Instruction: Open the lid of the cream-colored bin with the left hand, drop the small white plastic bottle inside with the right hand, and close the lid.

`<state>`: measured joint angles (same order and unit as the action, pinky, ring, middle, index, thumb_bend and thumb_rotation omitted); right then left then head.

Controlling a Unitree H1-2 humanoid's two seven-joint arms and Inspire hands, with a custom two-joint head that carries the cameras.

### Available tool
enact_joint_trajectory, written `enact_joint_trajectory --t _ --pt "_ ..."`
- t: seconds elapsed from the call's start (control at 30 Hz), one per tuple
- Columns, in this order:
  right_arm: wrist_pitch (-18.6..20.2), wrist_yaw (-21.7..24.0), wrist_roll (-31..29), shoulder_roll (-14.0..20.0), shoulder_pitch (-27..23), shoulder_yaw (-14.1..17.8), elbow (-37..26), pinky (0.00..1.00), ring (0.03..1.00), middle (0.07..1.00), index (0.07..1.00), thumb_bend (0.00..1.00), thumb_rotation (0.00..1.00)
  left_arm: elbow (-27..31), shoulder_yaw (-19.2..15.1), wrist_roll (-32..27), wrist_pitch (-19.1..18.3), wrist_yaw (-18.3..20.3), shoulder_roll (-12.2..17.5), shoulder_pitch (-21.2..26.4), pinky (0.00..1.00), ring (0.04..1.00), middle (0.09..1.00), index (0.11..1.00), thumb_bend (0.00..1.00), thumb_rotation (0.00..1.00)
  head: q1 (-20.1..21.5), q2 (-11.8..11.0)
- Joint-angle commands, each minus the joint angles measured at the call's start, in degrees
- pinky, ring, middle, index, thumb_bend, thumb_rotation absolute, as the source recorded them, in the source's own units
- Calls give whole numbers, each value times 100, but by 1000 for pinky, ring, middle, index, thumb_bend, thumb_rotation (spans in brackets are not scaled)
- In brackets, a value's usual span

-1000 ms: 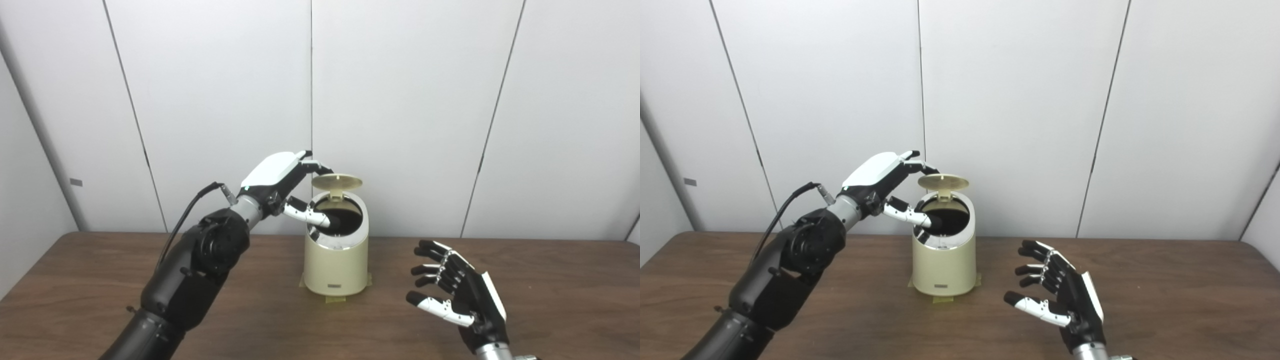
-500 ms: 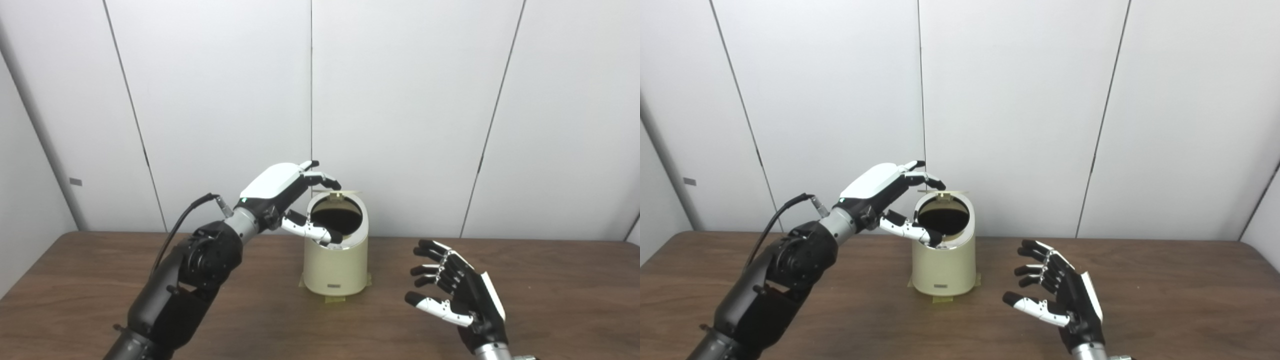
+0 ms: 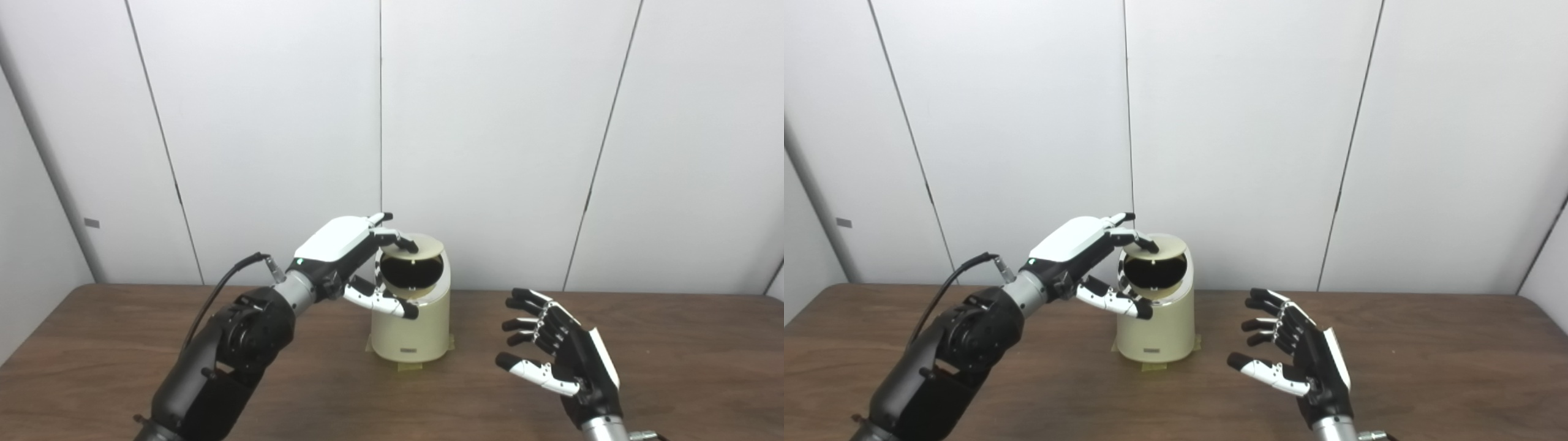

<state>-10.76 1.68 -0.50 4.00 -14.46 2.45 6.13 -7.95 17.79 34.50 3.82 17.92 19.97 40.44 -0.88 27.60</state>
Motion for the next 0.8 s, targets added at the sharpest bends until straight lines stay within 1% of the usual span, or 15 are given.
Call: enact_joint_trajectory --t 0.0,0.07,0.2,0.33,0.47,0.53,0.6,0.77 --pt "-9 -65 25 -31 -204 -1 -243 507 606 741 742 801 240 62 -16 144 117 -165 124 177 1000 1000 802 790 973 450 0 6" --pt "25 -78 52 -40 -198 -10 -285 504 604 739 740 797 235 75 19 259 121 -155 136 139 1000 1000 800 791 975 432 4 16" --pt "20 -57 18 -49 -199 -11 -285 490 598 739 741 793 230 39 103 546 357 -327 174 82 1000 998 785 782 979 445 23 47" --pt "-8 -48 16 -39 -214 -8 -254 484 596 739 745 797 241 32 195 780 507 -367 217 64 1000 991 778 774 972 455 24 55" --pt "18 -72 40 -43 -208 -1 -268 486 593 736 744 805 249 56 381 1163 588 -378 266 28 1000 986 772 766 967 431 24 55" --pt "52 -78 37 -48 -205 3 -301 488 591 736 740 808 247 67 489 1385 546 -308 289 30 1000 995 787 779 971 442 29 95" --pt "54 -75 34 -50 -203 1 -324 486 592 736 738 810 249 75 618 1620 440 -132 298 24 1000 1000 805 795 974 450 32 106" --pt "42 -64 39 -29 -207 1 -328 479 588 732 740 813 258 81 797 1868 193 259 273 -19 1000 1000 836 835 989 432 26 124"
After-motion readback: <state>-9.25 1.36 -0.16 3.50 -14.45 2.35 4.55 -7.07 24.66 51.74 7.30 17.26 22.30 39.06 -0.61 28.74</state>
